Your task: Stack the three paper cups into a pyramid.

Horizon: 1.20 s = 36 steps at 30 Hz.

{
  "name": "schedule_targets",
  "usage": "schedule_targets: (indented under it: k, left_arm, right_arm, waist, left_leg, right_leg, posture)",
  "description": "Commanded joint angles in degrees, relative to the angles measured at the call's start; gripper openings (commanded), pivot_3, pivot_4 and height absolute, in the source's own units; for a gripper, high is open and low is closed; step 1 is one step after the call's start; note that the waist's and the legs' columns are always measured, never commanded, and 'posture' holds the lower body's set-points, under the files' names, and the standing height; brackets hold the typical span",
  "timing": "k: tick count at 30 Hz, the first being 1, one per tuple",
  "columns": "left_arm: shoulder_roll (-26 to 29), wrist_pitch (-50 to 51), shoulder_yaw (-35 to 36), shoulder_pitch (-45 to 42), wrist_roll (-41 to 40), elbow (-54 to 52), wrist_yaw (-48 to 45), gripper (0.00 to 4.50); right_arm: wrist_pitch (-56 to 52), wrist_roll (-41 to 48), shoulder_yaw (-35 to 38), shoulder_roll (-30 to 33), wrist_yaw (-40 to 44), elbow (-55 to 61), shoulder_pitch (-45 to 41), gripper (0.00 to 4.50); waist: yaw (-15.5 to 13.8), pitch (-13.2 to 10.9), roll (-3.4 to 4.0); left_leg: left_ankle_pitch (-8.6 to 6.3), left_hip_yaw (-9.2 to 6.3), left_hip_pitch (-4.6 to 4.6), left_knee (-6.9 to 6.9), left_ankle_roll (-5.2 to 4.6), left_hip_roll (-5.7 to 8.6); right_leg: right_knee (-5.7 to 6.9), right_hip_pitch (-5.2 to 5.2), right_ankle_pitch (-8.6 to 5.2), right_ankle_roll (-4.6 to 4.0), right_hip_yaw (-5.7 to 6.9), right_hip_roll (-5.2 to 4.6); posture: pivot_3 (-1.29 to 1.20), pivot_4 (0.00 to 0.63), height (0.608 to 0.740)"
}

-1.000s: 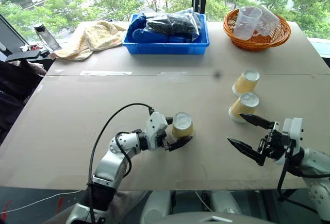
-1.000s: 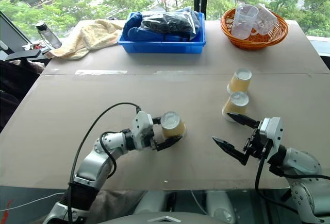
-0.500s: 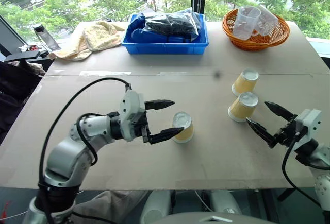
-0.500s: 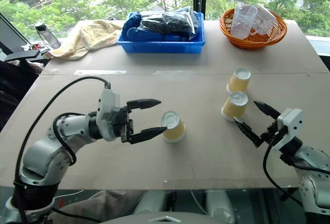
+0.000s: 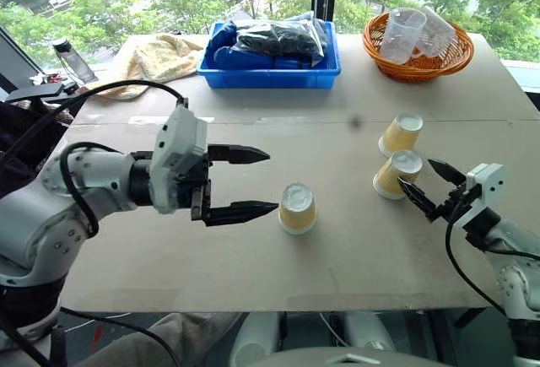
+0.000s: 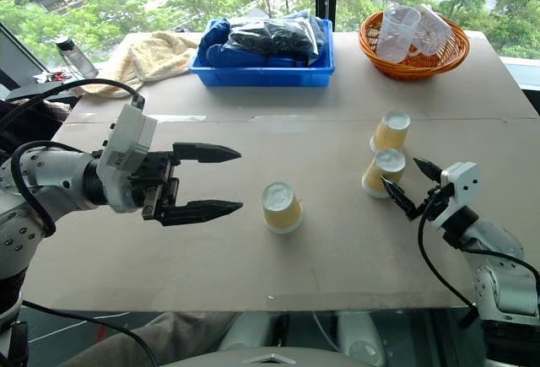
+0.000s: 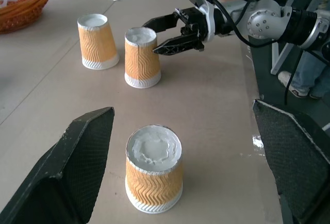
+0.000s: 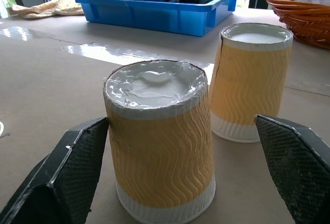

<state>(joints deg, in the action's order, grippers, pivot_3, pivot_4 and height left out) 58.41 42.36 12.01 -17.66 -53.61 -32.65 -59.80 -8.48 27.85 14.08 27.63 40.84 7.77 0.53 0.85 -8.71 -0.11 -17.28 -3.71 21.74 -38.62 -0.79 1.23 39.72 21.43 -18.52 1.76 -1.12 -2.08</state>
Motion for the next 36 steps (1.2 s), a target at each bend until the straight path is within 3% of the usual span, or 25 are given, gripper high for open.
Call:
schedule_targets:
  k: [1, 21, 23, 25, 28, 36]
  left_arm:
    - [1.46, 1.02, 2.64, -2.10, -2.69, -1.55, -0.04, 4.41]
    - [4.00, 3.09, 8.33, -0.09, -4.33, -1.93, 0.41, 4.41]
    - [3.99, 3.14, 8.79, 0.39, -4.22, -2.01, 0.54, 4.50]
    - [3.85, 3.06, 9.14, 1.10, -3.83, -2.07, 0.61, 4.50]
    - [3.83, 2.88, 9.60, 2.23, -3.29, -2.07, 0.47, 4.50]
    - [5.26, 3.34, 14.45, 8.48, -2.71, -2.38, -1.16, 4.50]
  right_arm:
    - [0.65, 0.13, -0.41, -0.47, 0.47, -0.34, -1.83, 4.50]
    - [-1.01, -0.23, -3.38, -3.33, 0.54, -5.63, -8.59, 4.50]
    - [-1.25, 0.27, -3.11, -3.61, 0.72, -5.50, -8.81, 3.96]
    - [-0.99, -0.11, -3.53, -3.31, 1.44, -5.41, -8.49, 2.94]
    - [-1.13, -0.20, -3.80, -3.19, 1.89, -5.26, -8.13, 2.32]
    - [-1.11, 0.57, -8.26, 0.69, 10.35, 4.12, -2.62, 2.18]
  waist:
    - [-0.01, -0.01, 0.00]
    - [0.12, -0.09, 0.00]
    - [0.12, -0.10, 0.01]
    - [0.11, -0.10, 0.00]
    - [0.11, -0.11, 0.01]
    - [0.13, -0.21, 0.03]
  left_leg:
    - [0.00, 0.01, -0.01, 0.00, 0.00, 0.00]
    - [0.00, 0.10, 0.03, 0.00, 0.00, -0.02]
    - [0.00, 0.10, 0.03, 0.00, 0.00, -0.02]
    - [0.00, 0.10, 0.03, 0.00, 0.00, -0.02]
    - [0.00, 0.11, 0.03, 0.00, 0.00, -0.02]
    - [0.00, 0.11, 0.04, 0.02, 0.00, -0.04]
  right_leg:
    - [0.01, 0.00, 0.00, 0.00, -0.01, 0.00]
    - [0.07, 0.13, 0.00, 0.00, -0.12, 0.04]
    - [0.07, 0.13, 0.00, 0.00, -0.12, 0.04]
    - [0.07, 0.14, 0.00, 0.00, -0.12, 0.04]
    - [0.07, 0.14, 0.00, 0.00, -0.12, 0.04]
    - [0.06, 0.15, 0.00, 0.00, -0.13, 0.03]
  posture:
    - [0.00, 0.150, 0.740]
    - [0.00, 0.150, 0.740]
    - [0.00, 0.150, 0.740]
    - [0.00, 0.150, 0.740]
    - [0.00, 0.150, 0.740]
    - [0.00, 0.150, 0.740]
